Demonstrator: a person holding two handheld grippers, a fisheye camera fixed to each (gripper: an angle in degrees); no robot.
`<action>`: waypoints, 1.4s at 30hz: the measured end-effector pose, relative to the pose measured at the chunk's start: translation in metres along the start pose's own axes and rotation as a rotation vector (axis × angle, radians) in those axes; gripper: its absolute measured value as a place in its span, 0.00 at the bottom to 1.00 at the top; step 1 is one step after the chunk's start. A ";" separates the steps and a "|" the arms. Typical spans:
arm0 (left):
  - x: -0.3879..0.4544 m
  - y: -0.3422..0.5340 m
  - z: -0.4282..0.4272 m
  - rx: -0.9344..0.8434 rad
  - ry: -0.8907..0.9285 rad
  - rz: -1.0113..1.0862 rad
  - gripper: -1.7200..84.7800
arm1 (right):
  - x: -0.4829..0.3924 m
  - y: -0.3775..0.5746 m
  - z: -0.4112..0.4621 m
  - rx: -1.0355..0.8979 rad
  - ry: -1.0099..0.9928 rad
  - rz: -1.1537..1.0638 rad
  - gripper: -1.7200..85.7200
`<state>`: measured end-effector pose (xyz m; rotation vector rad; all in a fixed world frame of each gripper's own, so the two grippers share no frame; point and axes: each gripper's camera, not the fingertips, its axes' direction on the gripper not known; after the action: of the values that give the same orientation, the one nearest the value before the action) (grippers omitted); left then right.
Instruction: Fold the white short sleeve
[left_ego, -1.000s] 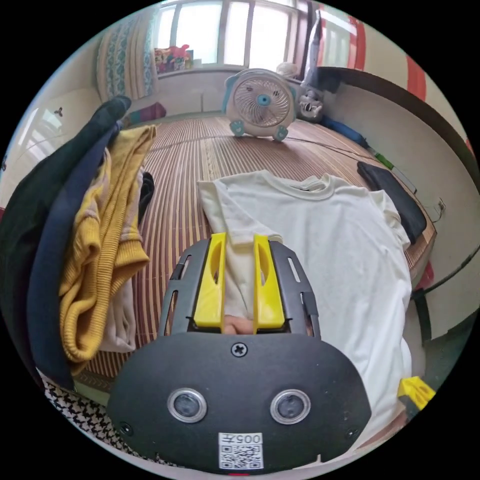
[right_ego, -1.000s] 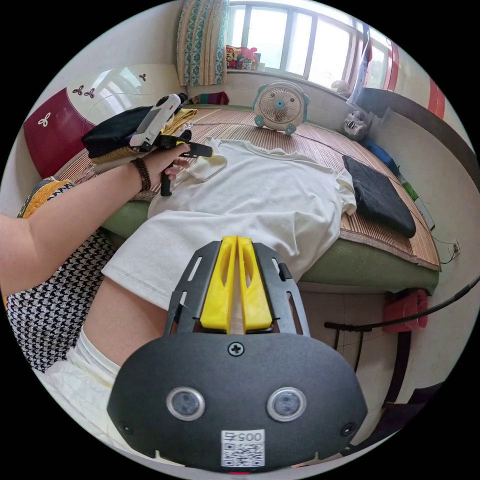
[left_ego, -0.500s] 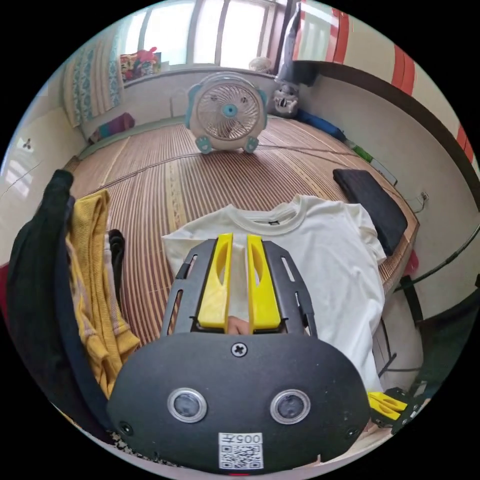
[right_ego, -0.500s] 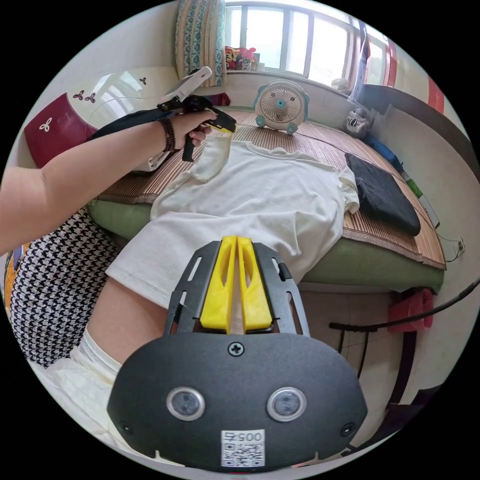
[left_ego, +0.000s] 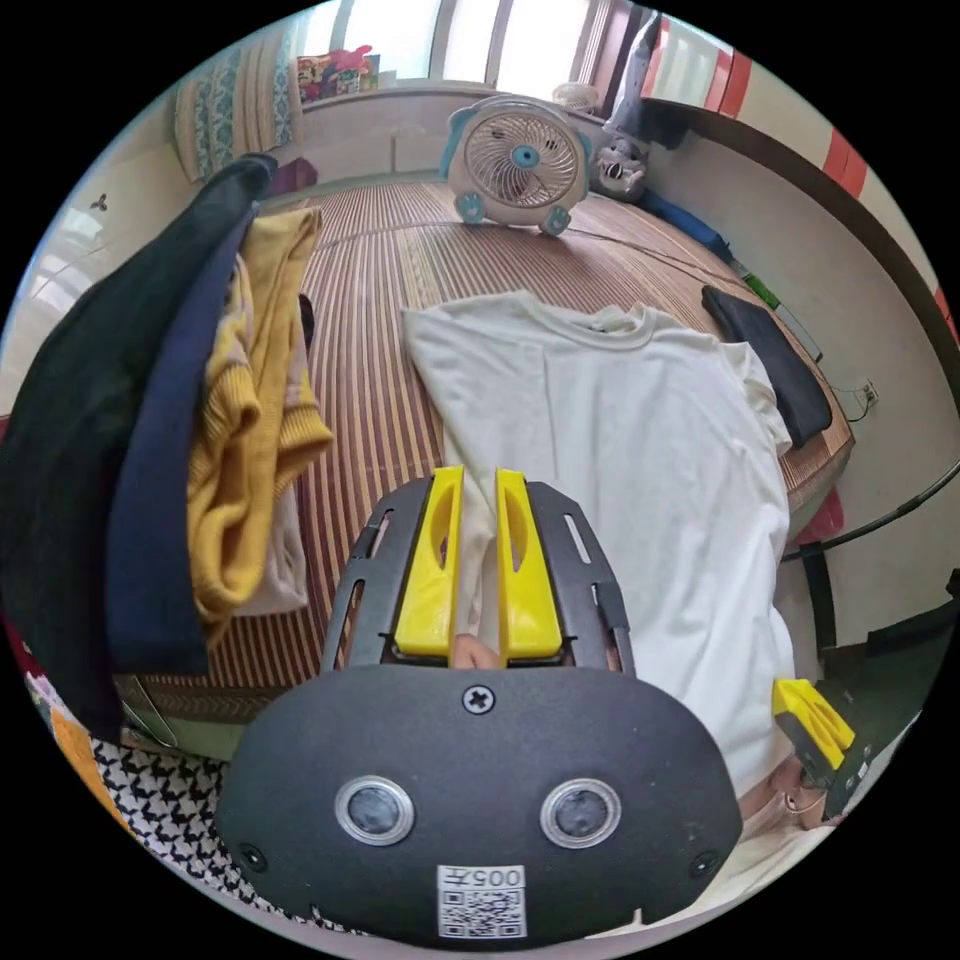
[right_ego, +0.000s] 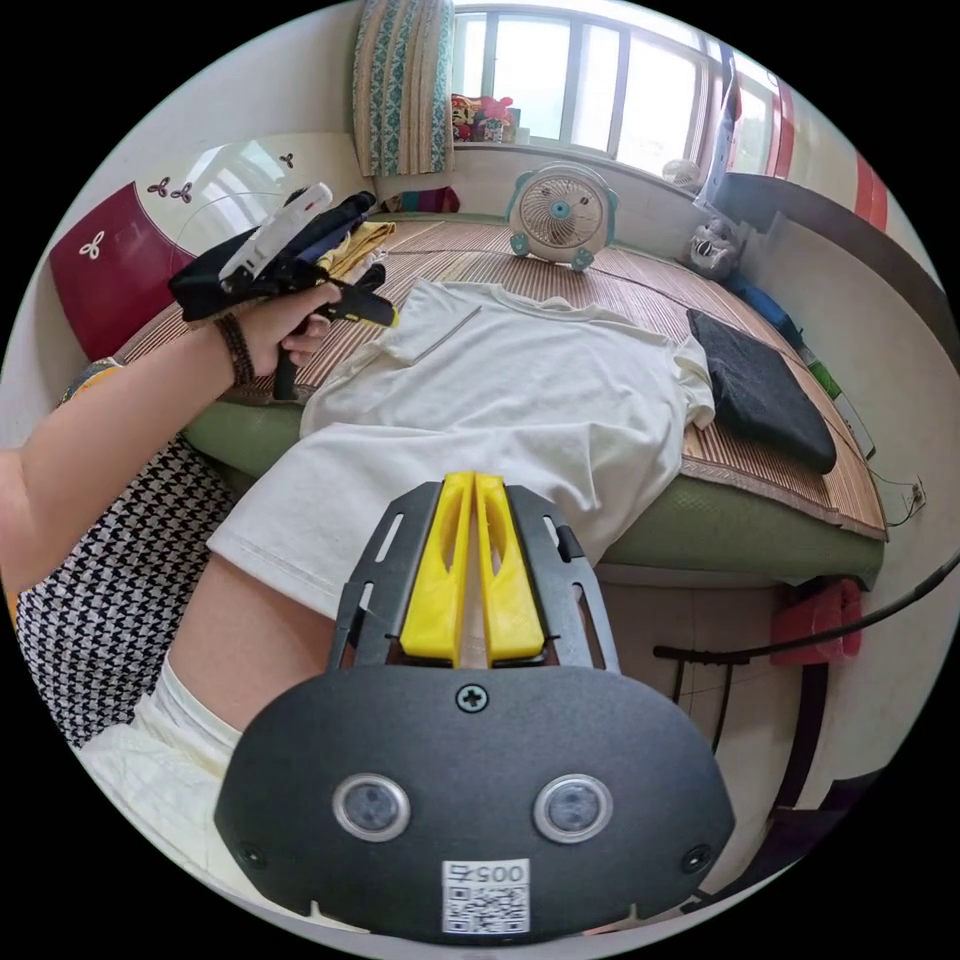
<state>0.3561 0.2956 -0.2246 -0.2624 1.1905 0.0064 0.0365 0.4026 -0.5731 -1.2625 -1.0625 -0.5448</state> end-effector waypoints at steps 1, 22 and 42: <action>-0.001 0.002 0.006 -0.015 -0.001 -0.009 0.09 | 0.000 0.000 0.000 0.000 0.002 -0.002 0.00; 0.004 0.001 -0.049 0.180 -0.106 -0.080 0.07 | 0.013 -0.002 0.011 0.005 -0.014 0.008 0.00; 0.070 -0.054 -0.020 0.260 -0.037 -0.256 0.09 | 0.038 -0.023 0.040 -0.026 -0.148 0.047 0.00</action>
<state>0.3717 0.2293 -0.2848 -0.1823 1.1002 -0.3632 0.0214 0.4419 -0.5306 -1.3640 -1.1481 -0.4360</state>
